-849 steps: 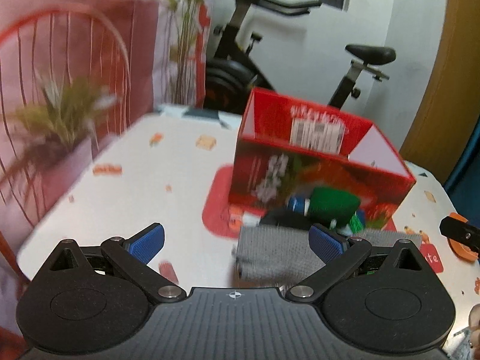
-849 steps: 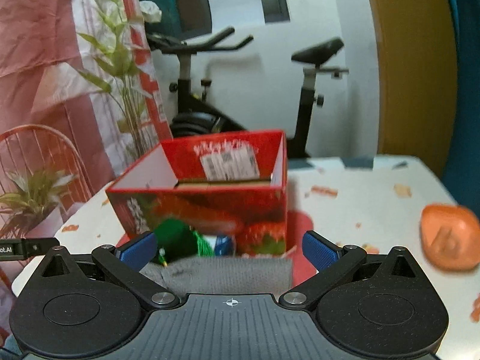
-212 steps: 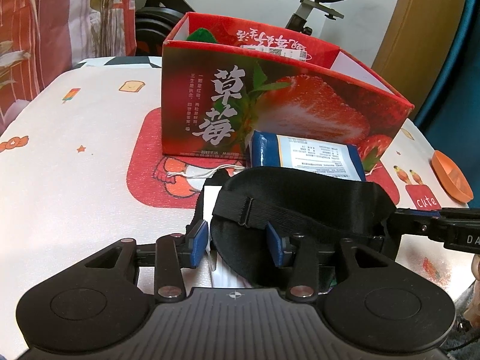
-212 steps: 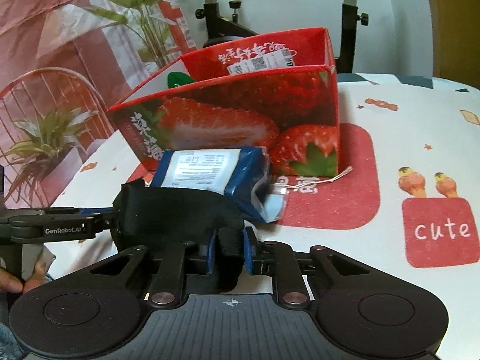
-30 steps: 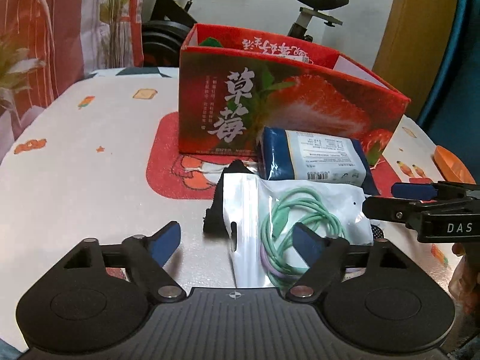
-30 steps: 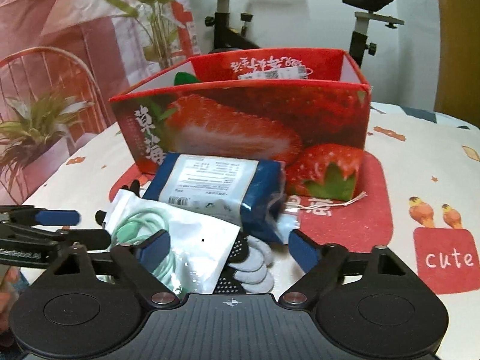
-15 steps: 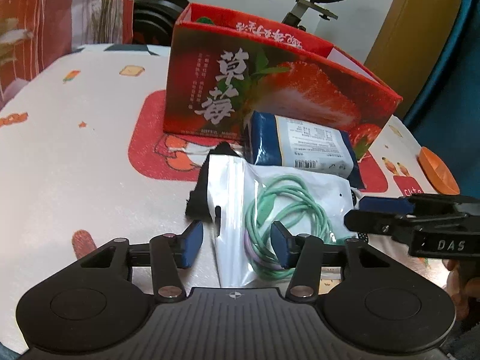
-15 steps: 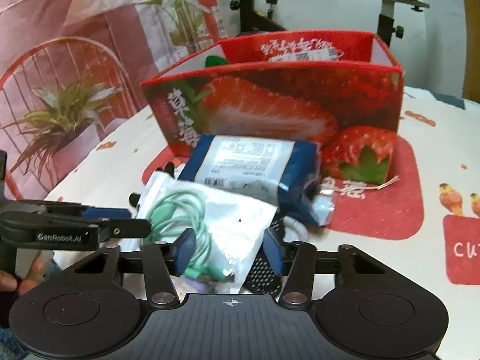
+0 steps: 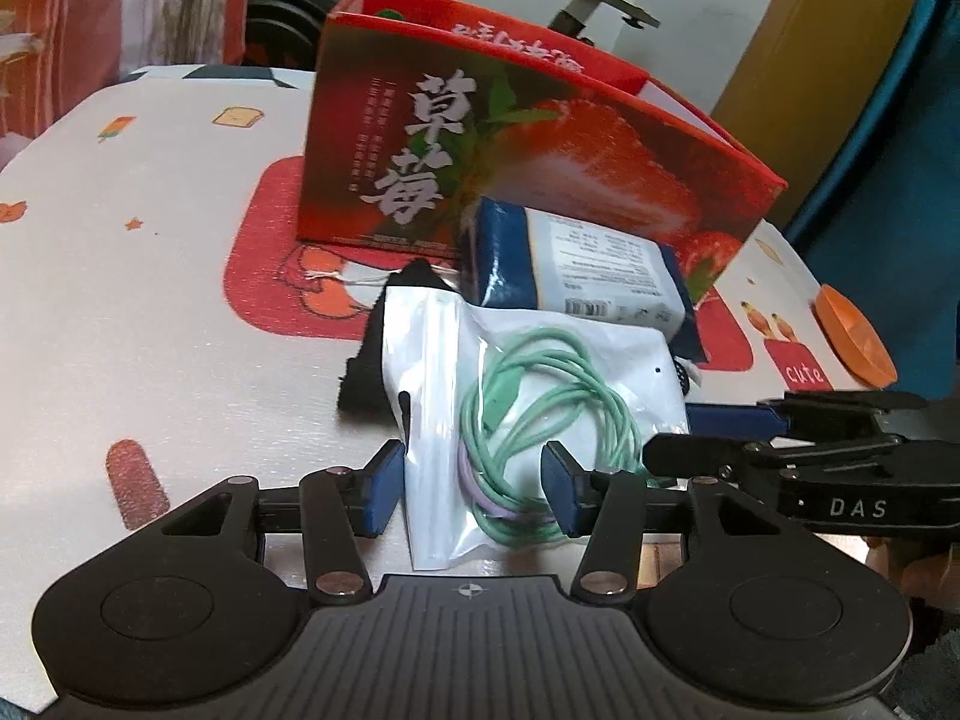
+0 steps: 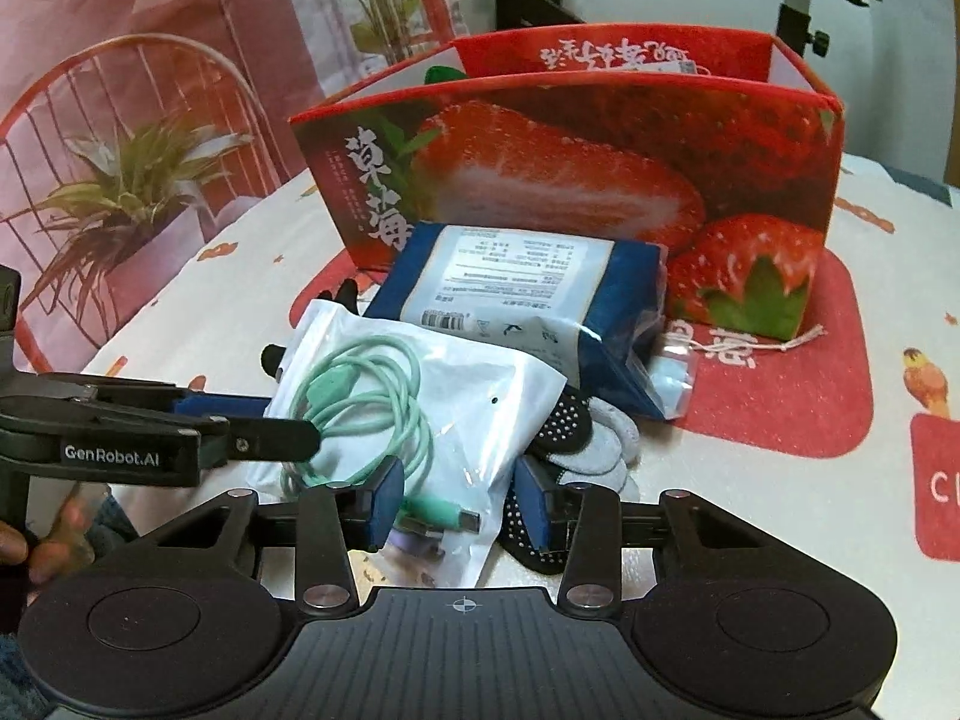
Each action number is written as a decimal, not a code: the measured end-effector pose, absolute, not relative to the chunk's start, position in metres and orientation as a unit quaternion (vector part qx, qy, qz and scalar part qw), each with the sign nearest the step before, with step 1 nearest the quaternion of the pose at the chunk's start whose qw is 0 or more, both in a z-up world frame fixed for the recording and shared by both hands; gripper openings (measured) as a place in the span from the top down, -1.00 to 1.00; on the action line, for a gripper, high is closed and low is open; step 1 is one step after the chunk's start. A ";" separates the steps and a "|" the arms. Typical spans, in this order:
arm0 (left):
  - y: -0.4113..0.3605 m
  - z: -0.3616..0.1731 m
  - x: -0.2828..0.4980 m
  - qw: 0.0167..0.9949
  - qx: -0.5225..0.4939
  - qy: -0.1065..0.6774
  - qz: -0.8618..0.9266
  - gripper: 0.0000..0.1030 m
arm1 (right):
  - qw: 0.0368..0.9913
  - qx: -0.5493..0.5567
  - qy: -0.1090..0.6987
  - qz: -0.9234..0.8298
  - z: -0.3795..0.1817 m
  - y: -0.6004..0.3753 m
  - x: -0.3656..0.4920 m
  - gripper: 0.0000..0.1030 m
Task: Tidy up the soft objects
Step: 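Close the left gripper on the white cable bag while the right gripper closes on it too, then lift the cable bag with both grippers and carry it over the red box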
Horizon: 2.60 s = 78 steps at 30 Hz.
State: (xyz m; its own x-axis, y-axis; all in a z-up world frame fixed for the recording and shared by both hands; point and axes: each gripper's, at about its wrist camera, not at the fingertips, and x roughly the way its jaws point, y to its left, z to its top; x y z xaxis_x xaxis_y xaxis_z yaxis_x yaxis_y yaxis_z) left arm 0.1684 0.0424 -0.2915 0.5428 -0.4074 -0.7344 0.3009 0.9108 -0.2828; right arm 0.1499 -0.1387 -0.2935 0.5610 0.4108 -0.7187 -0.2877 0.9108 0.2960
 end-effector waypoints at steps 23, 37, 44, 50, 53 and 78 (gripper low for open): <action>0.045 -0.286 0.164 0.881 -0.080 0.414 -0.216 0.63 | 0.896 0.083 0.385 0.206 -0.282 -0.145 0.147 0.76; 0.056 -0.276 0.163 0.895 -0.084 0.392 -0.196 0.93 | 0.897 0.084 0.376 0.216 -0.276 -0.144 0.144 0.78; 0.054 -0.267 0.160 0.903 -0.078 0.372 -0.200 0.92 | 0.903 0.087 0.359 0.217 -0.270 -0.144 0.141 0.78; 0.051 -0.255 0.158 0.909 -0.071 0.354 -0.209 0.92 | 0.912 0.083 0.338 0.216 -0.259 -0.147 0.140 0.78; 0.052 -0.248 0.158 0.912 -0.069 0.344 -0.211 0.92 | 0.919 0.072 0.322 0.217 -0.249 -0.146 0.140 0.78; 0.014 -0.159 0.236 0.940 -0.055 0.232 -0.244 0.91 | 0.957 0.046 0.224 0.179 -0.153 -0.184 0.223 0.78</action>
State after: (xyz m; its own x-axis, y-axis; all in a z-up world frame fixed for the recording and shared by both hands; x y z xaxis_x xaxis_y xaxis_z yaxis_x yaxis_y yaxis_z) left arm 0.2357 0.0143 -0.1588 0.7735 -0.4846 -0.4085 0.4335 0.8747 -0.2167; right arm 0.2234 -0.1838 -0.1535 0.8352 0.3637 -0.4126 -0.3228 0.9315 0.1678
